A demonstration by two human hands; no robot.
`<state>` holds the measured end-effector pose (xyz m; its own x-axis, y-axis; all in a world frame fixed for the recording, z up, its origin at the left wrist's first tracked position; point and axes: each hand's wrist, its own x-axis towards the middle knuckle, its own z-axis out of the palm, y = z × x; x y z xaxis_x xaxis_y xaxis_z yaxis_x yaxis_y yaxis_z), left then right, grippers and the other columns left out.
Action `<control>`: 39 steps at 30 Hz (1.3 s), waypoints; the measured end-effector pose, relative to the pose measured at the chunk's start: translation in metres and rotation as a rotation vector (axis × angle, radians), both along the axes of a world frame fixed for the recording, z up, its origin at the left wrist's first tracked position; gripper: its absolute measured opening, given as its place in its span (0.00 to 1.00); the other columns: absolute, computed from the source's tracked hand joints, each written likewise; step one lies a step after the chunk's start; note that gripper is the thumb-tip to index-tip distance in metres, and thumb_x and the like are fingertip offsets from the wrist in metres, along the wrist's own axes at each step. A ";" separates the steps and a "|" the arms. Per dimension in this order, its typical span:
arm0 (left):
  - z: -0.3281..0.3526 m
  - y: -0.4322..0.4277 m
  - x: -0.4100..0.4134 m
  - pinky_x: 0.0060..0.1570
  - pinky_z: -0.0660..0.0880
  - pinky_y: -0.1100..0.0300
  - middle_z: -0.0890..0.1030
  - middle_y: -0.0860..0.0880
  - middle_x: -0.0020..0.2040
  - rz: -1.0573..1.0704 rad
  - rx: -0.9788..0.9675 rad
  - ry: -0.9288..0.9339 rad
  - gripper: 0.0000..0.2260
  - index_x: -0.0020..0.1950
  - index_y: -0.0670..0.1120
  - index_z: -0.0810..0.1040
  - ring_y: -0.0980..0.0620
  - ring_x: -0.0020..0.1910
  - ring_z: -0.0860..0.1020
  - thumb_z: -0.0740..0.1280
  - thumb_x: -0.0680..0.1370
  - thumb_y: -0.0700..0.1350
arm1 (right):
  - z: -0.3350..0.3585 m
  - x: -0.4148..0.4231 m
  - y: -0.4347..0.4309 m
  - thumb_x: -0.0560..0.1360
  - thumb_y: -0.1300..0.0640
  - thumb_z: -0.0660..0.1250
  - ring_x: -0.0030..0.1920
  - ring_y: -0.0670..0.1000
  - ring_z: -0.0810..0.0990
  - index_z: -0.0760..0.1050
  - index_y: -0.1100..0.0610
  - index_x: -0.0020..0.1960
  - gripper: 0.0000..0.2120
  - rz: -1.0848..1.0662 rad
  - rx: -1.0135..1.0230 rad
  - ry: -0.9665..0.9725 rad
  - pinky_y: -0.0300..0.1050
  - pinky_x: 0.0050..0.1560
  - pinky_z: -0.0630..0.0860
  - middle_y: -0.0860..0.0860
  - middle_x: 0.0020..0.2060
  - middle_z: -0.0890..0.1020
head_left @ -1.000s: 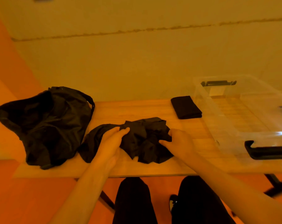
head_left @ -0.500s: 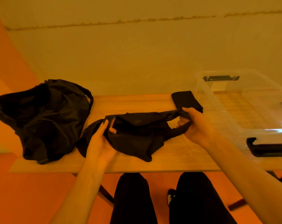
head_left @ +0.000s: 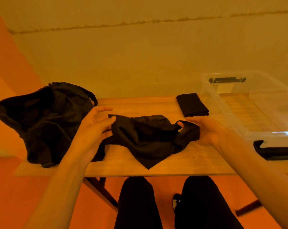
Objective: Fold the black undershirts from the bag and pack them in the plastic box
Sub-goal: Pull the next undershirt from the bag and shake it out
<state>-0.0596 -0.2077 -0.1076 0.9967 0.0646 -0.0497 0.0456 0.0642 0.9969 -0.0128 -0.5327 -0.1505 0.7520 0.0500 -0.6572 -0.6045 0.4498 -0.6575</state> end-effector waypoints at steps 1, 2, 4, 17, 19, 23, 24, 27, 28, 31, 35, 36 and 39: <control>0.001 0.000 0.000 0.42 0.79 0.61 0.83 0.51 0.43 -0.008 -0.061 -0.052 0.10 0.59 0.48 0.78 0.53 0.43 0.82 0.69 0.80 0.37 | 0.001 0.001 0.003 0.79 0.66 0.65 0.40 0.53 0.88 0.70 0.56 0.74 0.24 -0.039 0.022 -0.029 0.48 0.31 0.82 0.58 0.49 0.86; 0.001 0.002 0.000 0.38 0.77 0.64 0.82 0.52 0.43 -0.012 -0.150 -0.109 0.10 0.58 0.48 0.78 0.55 0.41 0.81 0.68 0.79 0.36 | 0.001 0.001 0.004 0.79 0.69 0.62 0.42 0.52 0.88 0.70 0.55 0.75 0.26 -0.096 0.065 -0.066 0.47 0.30 0.82 0.57 0.51 0.85; -0.001 0.002 0.000 0.32 0.72 0.68 0.83 0.52 0.47 -0.014 -0.374 -0.183 0.10 0.56 0.48 0.78 0.57 0.39 0.79 0.67 0.78 0.37 | 0.002 0.001 0.006 0.77 0.74 0.56 0.48 0.52 0.87 0.65 0.52 0.78 0.32 -0.219 0.195 -0.168 0.44 0.29 0.80 0.58 0.57 0.81; -0.073 -0.063 -0.003 0.44 0.75 0.59 0.78 0.53 0.45 0.004 0.884 0.044 0.20 0.47 0.50 0.78 0.56 0.45 0.77 0.67 0.76 0.67 | -0.021 -0.011 0.009 0.83 0.58 0.60 0.49 0.56 0.82 0.77 0.52 0.57 0.08 0.120 -0.834 -0.179 0.55 0.52 0.80 0.55 0.48 0.81; -0.078 -0.081 -0.005 0.44 0.73 0.59 0.75 0.55 0.48 -0.047 1.019 -0.068 0.23 0.48 0.51 0.76 0.56 0.47 0.75 0.69 0.71 0.70 | -0.028 -0.009 0.004 0.83 0.59 0.60 0.50 0.56 0.79 0.74 0.51 0.49 0.07 0.045 -0.905 -0.211 0.56 0.54 0.78 0.55 0.49 0.79; -0.090 -0.095 0.004 0.50 0.72 0.55 0.74 0.55 0.48 -0.113 1.277 -0.209 0.12 0.47 0.53 0.74 0.52 0.52 0.74 0.70 0.77 0.60 | -0.033 -0.006 -0.003 0.83 0.57 0.63 0.58 0.58 0.77 0.73 0.54 0.52 0.01 -0.056 -0.740 -0.132 0.51 0.50 0.73 0.58 0.58 0.77; -0.091 -0.094 0.005 0.49 0.72 0.55 0.75 0.55 0.46 -0.117 1.261 -0.245 0.09 0.45 0.52 0.74 0.52 0.50 0.75 0.70 0.79 0.55 | -0.036 -0.006 -0.006 0.82 0.59 0.63 0.61 0.60 0.76 0.73 0.56 0.58 0.05 -0.054 -0.711 -0.129 0.51 0.50 0.74 0.59 0.61 0.76; -0.093 -0.092 0.005 0.38 0.73 0.55 0.78 0.53 0.39 -0.047 0.993 -0.227 0.08 0.45 0.48 0.72 0.54 0.37 0.76 0.66 0.83 0.46 | -0.037 -0.007 -0.011 0.80 0.69 0.62 0.63 0.61 0.76 0.71 0.57 0.69 0.20 -0.076 -0.592 -0.136 0.51 0.50 0.77 0.61 0.63 0.75; -0.090 -0.091 0.006 0.35 0.72 0.58 0.80 0.53 0.40 -0.001 0.826 -0.161 0.08 0.45 0.47 0.71 0.54 0.34 0.76 0.64 0.83 0.45 | -0.035 -0.008 -0.011 0.79 0.70 0.61 0.62 0.60 0.77 0.71 0.56 0.70 0.21 -0.077 -0.570 -0.150 0.51 0.52 0.78 0.60 0.63 0.75; -0.081 -0.088 0.011 0.36 0.72 0.61 0.84 0.53 0.42 0.040 0.544 0.036 0.08 0.48 0.46 0.68 0.48 0.41 0.82 0.60 0.85 0.46 | -0.031 -0.006 -0.009 0.80 0.68 0.61 0.58 0.54 0.78 0.74 0.53 0.67 0.19 -0.075 -0.504 -0.207 0.54 0.61 0.78 0.53 0.57 0.77; -0.084 -0.100 0.008 0.31 0.66 0.59 0.74 0.52 0.31 -0.111 1.118 0.014 0.21 0.39 0.46 0.70 0.53 0.31 0.74 0.62 0.81 0.62 | -0.032 -0.004 -0.003 0.79 0.56 0.68 0.55 0.54 0.82 0.79 0.52 0.59 0.09 -0.042 -0.542 -0.172 0.55 0.58 0.81 0.53 0.54 0.82; -0.089 -0.103 0.008 0.31 0.65 0.59 0.73 0.51 0.32 -0.109 1.231 -0.036 0.22 0.37 0.47 0.69 0.53 0.31 0.72 0.62 0.81 0.63 | -0.033 -0.003 -0.001 0.79 0.53 0.68 0.54 0.54 0.82 0.80 0.52 0.57 0.08 -0.001 -0.592 -0.165 0.53 0.55 0.81 0.54 0.54 0.83; -0.100 -0.107 0.013 0.38 0.67 0.57 0.72 0.50 0.42 -0.080 1.255 -0.138 0.13 0.43 0.47 0.69 0.51 0.40 0.73 0.63 0.84 0.52 | -0.035 -0.001 0.000 0.78 0.52 0.70 0.55 0.54 0.81 0.79 0.54 0.57 0.09 0.079 -0.691 -0.152 0.52 0.57 0.79 0.54 0.54 0.82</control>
<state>-0.0471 -0.3147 -0.2078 0.9920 -0.0687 0.1059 -0.1031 -0.9248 0.3662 -0.0143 -0.5323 -0.1857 0.8491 -0.2826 -0.4463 -0.4971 -0.1417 -0.8561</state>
